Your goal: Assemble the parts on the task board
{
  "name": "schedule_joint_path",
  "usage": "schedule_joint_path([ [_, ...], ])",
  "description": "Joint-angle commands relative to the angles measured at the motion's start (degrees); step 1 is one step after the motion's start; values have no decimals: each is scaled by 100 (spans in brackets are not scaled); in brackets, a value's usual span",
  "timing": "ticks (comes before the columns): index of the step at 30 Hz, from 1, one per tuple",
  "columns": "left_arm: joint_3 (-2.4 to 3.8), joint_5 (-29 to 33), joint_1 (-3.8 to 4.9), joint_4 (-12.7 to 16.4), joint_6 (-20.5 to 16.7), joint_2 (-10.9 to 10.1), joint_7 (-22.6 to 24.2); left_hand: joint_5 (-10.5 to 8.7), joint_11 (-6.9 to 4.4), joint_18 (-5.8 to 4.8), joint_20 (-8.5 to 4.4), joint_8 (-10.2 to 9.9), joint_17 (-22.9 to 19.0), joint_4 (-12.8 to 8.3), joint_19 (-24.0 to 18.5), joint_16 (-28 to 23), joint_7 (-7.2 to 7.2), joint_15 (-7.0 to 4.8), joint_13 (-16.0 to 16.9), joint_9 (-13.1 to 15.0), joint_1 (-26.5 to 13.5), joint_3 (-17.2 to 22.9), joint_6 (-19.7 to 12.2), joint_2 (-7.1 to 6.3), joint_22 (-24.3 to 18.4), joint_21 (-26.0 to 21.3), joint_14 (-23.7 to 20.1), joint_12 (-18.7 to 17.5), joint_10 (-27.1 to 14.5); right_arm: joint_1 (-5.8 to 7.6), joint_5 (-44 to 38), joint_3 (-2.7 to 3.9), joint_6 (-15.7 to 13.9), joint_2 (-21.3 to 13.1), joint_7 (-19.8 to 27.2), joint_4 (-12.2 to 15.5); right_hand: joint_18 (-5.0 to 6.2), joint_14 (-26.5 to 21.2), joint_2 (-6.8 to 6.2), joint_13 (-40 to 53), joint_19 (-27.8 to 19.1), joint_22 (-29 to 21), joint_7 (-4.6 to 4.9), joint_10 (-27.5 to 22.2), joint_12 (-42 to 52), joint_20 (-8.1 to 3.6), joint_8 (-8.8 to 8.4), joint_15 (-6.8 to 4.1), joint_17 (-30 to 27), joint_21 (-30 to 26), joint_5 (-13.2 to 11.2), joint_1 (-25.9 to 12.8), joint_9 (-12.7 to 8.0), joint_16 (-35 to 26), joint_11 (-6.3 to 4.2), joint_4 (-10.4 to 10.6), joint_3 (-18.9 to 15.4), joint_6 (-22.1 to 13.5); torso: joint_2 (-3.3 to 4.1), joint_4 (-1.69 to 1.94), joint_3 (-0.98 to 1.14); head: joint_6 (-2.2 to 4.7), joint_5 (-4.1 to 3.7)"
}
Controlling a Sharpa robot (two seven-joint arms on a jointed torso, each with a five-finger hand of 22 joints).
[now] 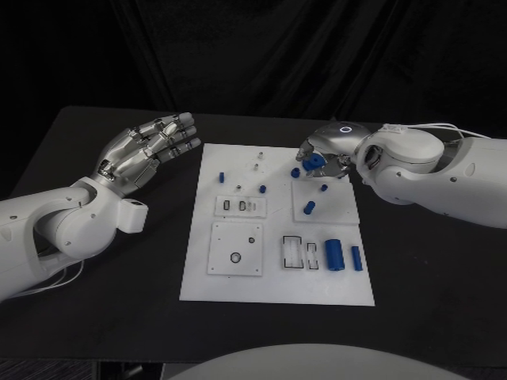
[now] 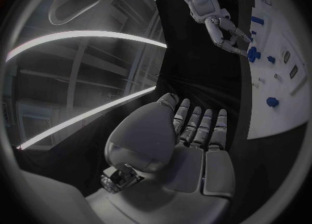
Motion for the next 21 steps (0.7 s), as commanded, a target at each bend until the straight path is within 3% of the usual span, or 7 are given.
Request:
schedule_joint_path([
  [1,3,-8,9,34,91,-25,952,18,17,-18,5,17,9,-4,39,34,1,6,8,5,-11,39,31,-65,-8,33,21,26,12,-58,-308,3,-266,47,-94,-50,-96,36,-17,8,27,14,-11,68,-52,-8,-38,-7,-5,43,10,-9,8,28,13,1,36,63,2,-7,-2,7,-6],
  [5,2,136,9,62,117,-44,916,16,22,-24,5,19,9,-6,37,38,7,9,9,5,-14,55,38,-65,-9,31,22,36,17,-118,-411,4,-490,134,-100,-134,-111,53,-13,8,47,101,0,128,-80,15,-48,27,42,98,117,35,12,63,18,-15,90,97,-3,3,-5,9,-23],
  [11,1,146,8,58,141,-46,899,17,31,-30,4,20,9,-10,31,41,13,13,8,5,-16,69,41,-70,-11,27,22,34,15,-194,-464,4,-745,251,-168,-239,-116,46,-22,-4,42,169,-5,136,-174,59,-151,74,43,140,197,81,-21,74,58,-43,164,-12,-8,-15,-7,-1,-13],
  [16,1,69,8,40,180,-26,883,20,36,-35,4,20,9,-15,31,44,15,18,8,5,-17,81,42,-77,-12,27,23,32,14,-249,-475,4,-792,317,-194,-300,-109,18,-16,-8,14,168,-1,94,-252,85,-205,100,-11,134,208,100,-36,50,88,-59,207,-60,-5,9,-3,8,-47],
  [21,1,45,7,11,213,-4,876,20,36,-35,4,20,9,-15,31,44,15,18,8,5,-17,81,42,-77,-12,27,23,32,14,-290,-478,5,-835,369,-172,-361,-108,11,28,-4,3,196,13,111,-301,111,-223,125,-3,146,269,145,-32,57,113,-82,284,-33,-9,8,-9,26,-53],
])
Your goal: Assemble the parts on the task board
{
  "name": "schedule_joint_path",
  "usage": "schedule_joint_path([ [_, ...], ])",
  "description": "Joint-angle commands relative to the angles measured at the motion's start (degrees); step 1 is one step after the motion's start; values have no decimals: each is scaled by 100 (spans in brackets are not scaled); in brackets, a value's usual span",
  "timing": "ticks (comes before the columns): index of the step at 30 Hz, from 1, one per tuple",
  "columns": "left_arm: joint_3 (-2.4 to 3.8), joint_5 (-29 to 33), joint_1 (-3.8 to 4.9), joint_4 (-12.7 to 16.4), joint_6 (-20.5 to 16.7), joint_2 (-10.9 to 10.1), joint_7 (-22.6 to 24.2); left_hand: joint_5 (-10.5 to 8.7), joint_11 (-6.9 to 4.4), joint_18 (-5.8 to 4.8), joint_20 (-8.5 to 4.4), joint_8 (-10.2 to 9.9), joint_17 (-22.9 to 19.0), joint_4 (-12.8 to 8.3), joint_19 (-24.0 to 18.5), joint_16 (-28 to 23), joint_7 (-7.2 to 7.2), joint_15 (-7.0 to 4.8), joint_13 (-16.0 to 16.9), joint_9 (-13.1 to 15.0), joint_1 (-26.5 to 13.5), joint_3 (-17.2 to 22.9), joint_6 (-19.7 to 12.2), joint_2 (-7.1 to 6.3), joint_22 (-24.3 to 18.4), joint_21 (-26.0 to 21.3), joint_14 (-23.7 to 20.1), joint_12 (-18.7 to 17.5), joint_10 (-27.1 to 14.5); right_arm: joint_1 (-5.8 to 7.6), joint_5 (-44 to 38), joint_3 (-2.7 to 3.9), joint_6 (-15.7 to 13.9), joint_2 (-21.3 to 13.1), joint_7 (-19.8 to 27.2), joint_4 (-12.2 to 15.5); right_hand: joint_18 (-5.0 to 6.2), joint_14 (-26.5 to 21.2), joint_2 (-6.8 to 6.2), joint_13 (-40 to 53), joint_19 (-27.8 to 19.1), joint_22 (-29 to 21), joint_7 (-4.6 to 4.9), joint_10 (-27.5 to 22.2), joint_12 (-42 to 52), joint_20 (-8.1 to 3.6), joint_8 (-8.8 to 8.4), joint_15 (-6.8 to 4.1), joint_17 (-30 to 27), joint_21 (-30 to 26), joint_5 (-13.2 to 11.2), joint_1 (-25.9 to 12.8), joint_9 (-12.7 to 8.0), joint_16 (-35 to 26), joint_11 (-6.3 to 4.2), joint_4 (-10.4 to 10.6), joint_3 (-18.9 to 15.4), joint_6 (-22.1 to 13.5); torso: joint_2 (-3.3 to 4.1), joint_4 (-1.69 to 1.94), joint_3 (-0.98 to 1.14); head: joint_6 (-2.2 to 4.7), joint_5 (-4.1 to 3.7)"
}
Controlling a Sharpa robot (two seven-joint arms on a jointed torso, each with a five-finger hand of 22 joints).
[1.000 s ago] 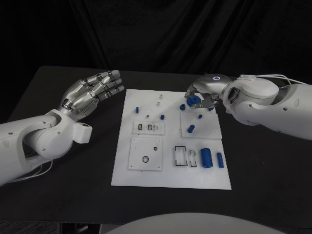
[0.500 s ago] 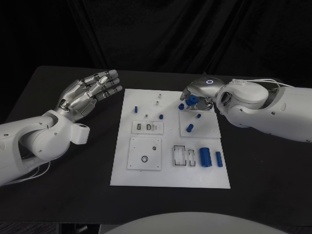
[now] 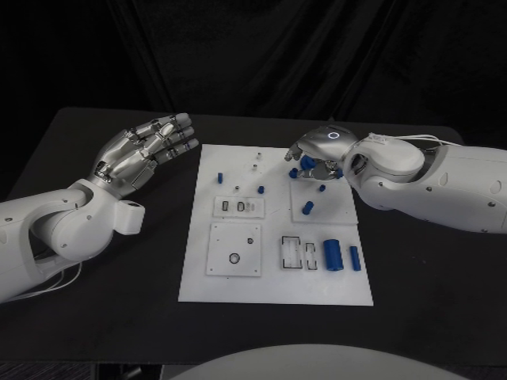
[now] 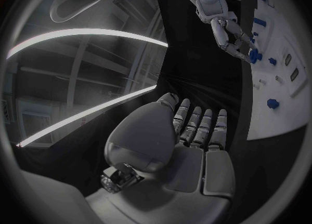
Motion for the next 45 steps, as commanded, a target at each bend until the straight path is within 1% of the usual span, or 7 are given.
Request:
schedule_joint_path([
  [1,4,-43,7,-12,140,18,877,22,38,-38,4,19,10,-9,29,23,16,21,8,5,7,49,38,-55,-7,26,24,29,12,-32,-113,5,-257,23,-114,-42,-110,5,13,-3,-9,21,15,9,-33,41,-35,57,14,39,45,51,-3,15,48,-3,46,-10,-2,4,-4,18,-7],
  [6,4,-51,6,-22,155,26,890,24,42,-42,5,19,9,-12,31,22,15,26,7,5,7,60,39,-55,-7,27,22,25,9,-62,-114,6,-261,43,-82,-73,-116,38,-3,5,18,99,18,132,-38,47,-37,52,70,87,54,21,8,56,35,11,82,51,-3,-12,-5,15,0],
  [11,4,-53,6,-31,173,39,888,24,42,-42,5,19,9,-12,31,22,15,26,7,5,7,60,39,-55,-7,27,22,25,9,-90,-114,6,-215,60,-72,-99,-124,66,-24,3,41,161,38,203,-64,43,-18,44,121,124,20,-29,28,89,24,44,102,146,1,-9,-4,15,-2],
  [17,4,-54,6,-28,194,37,891,29,44,-49,5,20,9,-18,34,26,14,32,4,5,7,80,41,-57,-7,28,22,15,0,-141,-114,6,-232,107,-73,-178,-138,110,-38,0,77,262,70,331,-134,28,57,25,189,181,33,-32,95,135,6,70,215,435,-4,-3,-7,5,-3],
  [23,4,-54,6,-30,215,29,885,29,44,-49,5,20,9,-18,34,26,14,32,4,5,7,80,41,-57,-7,28,22,15,0,-184,-115,6,-232,145,-53,-259,-142,128,-65,2,87,311,64,453,-183,15,105,14,211,202,63,-44,157,149,-11,100,323,661,-7,-19,-6,-6,26],
  [33,4,-54,5,-32,276,17,884,31,47,-64,6,26,12,-35,49,47,13,50,4,6,5,117,57,-78,-6,36,38,24,0,-255,-115,6,-377,220,54,-400,-154,158,-72,2,119,396,68,652,-203,-9,116,-16,270,246,112,-21,204,182,-47,129,479,815,-5,-6,3,-29,33],
  [45,4,-54,4,-29,319,22,876,32,49,-73,6,31,15,-45,66,63,11,60,6,7,0,141,67,-94,-3,46,52,39,10,-306,-114,6,-448,312,182,-565,-184,203,-91,3,188,566,48,944,-246,-47,153,-64,377,341,111,-18,277,236,-110,187,691,1036,-5,-15,-4,-46,50],
])
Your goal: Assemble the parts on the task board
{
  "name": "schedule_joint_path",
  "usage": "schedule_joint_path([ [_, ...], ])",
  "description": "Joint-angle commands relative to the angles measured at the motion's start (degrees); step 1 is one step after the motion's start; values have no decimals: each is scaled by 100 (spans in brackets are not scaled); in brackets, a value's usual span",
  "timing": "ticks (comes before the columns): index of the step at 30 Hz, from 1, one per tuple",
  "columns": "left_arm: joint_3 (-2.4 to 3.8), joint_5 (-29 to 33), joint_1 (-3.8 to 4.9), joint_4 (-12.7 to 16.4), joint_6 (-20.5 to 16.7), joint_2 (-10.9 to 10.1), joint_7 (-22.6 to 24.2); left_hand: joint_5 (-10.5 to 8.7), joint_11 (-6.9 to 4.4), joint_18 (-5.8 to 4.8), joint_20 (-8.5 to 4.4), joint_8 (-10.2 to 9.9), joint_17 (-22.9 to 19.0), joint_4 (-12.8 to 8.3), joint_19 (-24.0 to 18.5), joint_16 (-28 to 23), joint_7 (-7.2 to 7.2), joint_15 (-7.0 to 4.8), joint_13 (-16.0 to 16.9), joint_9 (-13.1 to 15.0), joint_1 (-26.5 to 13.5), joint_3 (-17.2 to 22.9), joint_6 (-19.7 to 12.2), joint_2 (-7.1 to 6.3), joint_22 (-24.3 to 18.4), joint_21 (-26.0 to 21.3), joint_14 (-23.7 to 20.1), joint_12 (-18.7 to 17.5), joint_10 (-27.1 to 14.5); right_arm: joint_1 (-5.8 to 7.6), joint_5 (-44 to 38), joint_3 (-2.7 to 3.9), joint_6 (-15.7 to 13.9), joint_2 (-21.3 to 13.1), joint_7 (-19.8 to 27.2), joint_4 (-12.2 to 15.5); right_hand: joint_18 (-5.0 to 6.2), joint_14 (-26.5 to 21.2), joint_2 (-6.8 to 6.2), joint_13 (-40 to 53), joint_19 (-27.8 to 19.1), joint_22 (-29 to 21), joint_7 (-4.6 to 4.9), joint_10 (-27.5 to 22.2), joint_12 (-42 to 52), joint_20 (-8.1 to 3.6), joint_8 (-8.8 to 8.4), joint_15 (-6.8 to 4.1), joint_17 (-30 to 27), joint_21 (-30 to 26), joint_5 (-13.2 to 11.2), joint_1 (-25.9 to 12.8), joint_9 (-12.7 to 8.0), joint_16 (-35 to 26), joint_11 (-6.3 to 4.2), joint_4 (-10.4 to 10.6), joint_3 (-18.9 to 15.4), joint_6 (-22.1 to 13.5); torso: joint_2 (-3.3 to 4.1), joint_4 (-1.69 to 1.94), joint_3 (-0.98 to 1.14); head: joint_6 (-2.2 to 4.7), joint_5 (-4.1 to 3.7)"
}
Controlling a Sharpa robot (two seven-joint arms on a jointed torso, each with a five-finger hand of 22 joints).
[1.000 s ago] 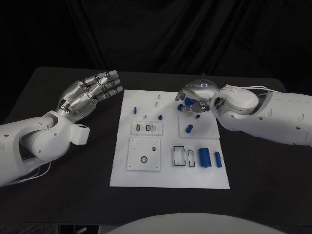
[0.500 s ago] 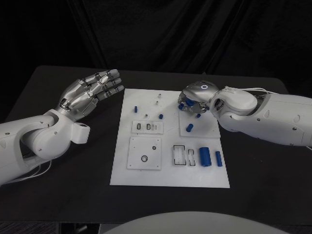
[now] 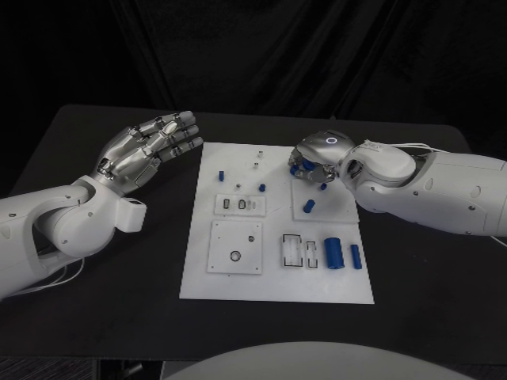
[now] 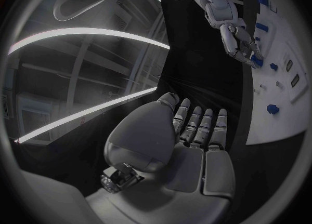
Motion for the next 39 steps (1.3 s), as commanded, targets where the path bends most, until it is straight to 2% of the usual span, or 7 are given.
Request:
schedule_joint_path([
  [1,4,-27,4,-6,109,13,872,34,36,-78,7,31,5,2,31,22,-7,24,9,8,3,63,49,-38,-5,27,14,47,-4,-25,-59,2,-159,9,81,-29,-109,53,-62,7,75,106,3,229,-31,-17,48,-37,51,67,-22,13,44,46,-56,20,105,117,0,-2,-3,-1,-1],
  [8,4,-27,3,-39,131,21,856,37,44,-84,6,30,6,3,34,28,-2,30,9,8,-2,81,48,-33,-5,28,19,54,1,-29,63,3,-237,22,163,-52,-132,101,-80,2,127,242,-5,714,-150,-121,200,-142,120,137,-60,35,209,65,-190,24,289,490,-1,-3,-4,-1,27],
  [14,3,-27,2,-32,130,-3,856,38,51,-91,8,30,7,4,41,38,1,35,10,7,-8,100,48,-31,-4,32,26,60,5,-12,212,19,-376,18,233,-13,-163,164,-97,6,206,399,-57,1018,-251,-182,359,-209,213,225,-55,8,392,98,-269,7,315,742,-1,-4,-4,77,52],
  [16,3,-27,2,-21,123,-10,857,38,51,-91,8,30,7,4,41,38,1,35,10,7,-8,100,48,-31,-4,32,26,60,5,44,288,32,-410,13,251,34,-191,224,-108,7,281,532,-115,1252,-301,-232,499,-273,285,306,-36,-29,549,126,-331,-7,283,903,-1,-6,-3,101,68],
  [23,3,-27,2,8,76,-49,846,38,65,-106,9,36,11,2,59,65,10,51,12,9,-22,137,65,-38,-2,42,49,81,21,404,451,55,-349,163,247,110,-209,259,-112,0,326,618,-121,1325,-378,-254,527,-275,345,356,-37,-49,624,145,-346,-9,276,903,-2,-11,-2,149,128],
  [31,3,-27,2,-41,49,10,856,37,63,-133,12,34,17,2,82,108,15,86,13,7,-48,177,64,-61,0,54,88,98,33,598,502,63,-272,718,339,-342,-224,295,-105,-3,360,686,-140,1358,-456,-260,534,-279,453,395,-72,-84,680,190,-350,9,269,876,-14,-8,-10,223,108],
  [39,3,-27,1,-92,86,93,860,38,70,-151,12,31,19,2,93,127,24,102,12,6,-60,207,59,-63,1,60,102,101,34,522,512,69,-258,1257,457,-952,-232,323,-107,-6,380,727,-130,1357,-538,-262,515,-276,528,418,-54,-89,718,227,-343,8,278,821,-22,-13,-22,245,138],
])
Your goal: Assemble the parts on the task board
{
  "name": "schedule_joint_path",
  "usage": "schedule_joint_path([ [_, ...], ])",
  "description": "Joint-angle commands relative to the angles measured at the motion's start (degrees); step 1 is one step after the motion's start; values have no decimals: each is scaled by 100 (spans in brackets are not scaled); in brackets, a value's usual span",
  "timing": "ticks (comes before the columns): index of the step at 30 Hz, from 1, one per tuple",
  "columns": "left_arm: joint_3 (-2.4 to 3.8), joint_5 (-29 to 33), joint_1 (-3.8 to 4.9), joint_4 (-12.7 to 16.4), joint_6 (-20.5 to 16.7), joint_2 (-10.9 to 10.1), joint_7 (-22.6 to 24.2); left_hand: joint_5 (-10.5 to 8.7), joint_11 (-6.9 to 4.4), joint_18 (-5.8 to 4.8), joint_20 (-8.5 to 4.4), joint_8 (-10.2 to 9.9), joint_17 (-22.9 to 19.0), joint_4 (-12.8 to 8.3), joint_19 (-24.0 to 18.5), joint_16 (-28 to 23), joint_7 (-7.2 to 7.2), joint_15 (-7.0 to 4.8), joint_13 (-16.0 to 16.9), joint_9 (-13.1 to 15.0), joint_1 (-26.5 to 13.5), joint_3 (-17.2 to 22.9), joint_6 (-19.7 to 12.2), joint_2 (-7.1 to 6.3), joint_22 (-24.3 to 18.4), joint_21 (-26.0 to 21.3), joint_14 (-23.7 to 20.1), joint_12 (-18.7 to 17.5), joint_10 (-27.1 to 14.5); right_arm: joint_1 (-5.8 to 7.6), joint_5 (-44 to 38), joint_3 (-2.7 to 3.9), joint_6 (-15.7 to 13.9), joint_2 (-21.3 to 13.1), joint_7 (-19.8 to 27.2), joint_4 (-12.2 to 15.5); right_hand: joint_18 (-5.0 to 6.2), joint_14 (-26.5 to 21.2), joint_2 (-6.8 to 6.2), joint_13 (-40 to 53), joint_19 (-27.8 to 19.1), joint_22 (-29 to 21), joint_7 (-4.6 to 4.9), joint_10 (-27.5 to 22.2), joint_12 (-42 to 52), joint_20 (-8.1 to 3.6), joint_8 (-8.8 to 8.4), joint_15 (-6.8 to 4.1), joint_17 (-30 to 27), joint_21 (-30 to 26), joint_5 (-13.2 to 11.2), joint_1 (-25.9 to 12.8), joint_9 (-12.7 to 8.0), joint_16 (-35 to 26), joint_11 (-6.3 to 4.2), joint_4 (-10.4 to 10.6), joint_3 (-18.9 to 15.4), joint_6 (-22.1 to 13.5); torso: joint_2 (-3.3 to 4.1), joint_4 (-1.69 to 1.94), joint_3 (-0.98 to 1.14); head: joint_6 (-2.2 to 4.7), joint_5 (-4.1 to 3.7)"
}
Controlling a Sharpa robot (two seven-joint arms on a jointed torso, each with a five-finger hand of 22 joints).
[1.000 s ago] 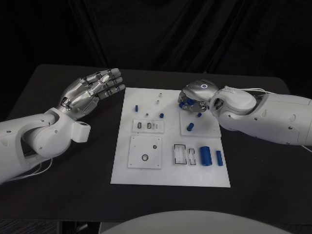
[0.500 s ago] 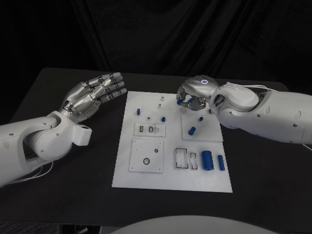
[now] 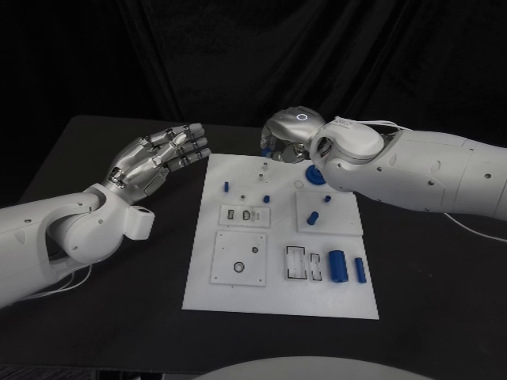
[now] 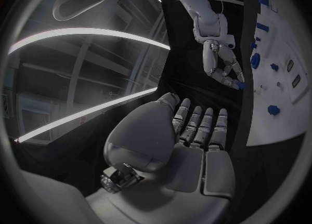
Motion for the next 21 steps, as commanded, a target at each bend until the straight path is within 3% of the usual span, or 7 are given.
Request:
schedule_joint_path([
  [1,4,-23,1,-10,53,24,858,38,37,-64,-8,28,8,-15,33,44,5,35,9,5,-27,46,32,-27,0,38,34,44,-3,-63,37,2,-1,102,111,-165,-55,49,48,-8,39,9,-139,27,-37,6,224,0,7,22,26,30,600,26,-4,-3,-10,81,-2,3,-11,10,11],
  [4,4,-23,1,-26,67,46,854,38,37,-64,-8,28,8,-15,33,44,5,35,9,5,-27,46,32,-27,0,38,34,44,-3,-123,38,5,70,215,107,-345,-58,49,44,-9,45,27,-128,15,-91,10,205,8,12,30,37,29,619,25,8,-6,0,44,16,40,9,15,-16],
  [5,4,-23,1,-27,70,47,853,38,37,-64,-8,28,8,-15,33,44,5,35,9,5,-27,46,32,-27,0,38,34,44,-3,-138,38,6,87,236,101,-385,-58,49,43,-9,44,28,-127,13,-99,11,202,10,13,30,37,27,621,26,10,-5,1,39,15,34,16,16,-13],
  [15,4,-23,1,-24,80,46,843,37,42,-68,-9,26,7,-15,35,41,7,37,8,4,-29,53,28,-28,0,39,31,42,-4,-248,38,10,273,325,37,-576,-56,38,43,-7,33,23,-105,-2,-169,22,171,23,-8,21,39,35,645,9,27,-14,23,-13,19,81,9,14,-65],
  [21,4,-23,1,-9,82,42,833,37,42,-68,-9,26,7,-15,35,41,7,37,8,4,-29,53,28,-28,0,39,31,42,-4,-295,38,11,300,353,36,-610,-55,34,46,-6,28,19,-100,-5,-188,25,162,27,-15,17,42,39,652,4,32,-17,32,-25,10,49,8,-3,-49],
])
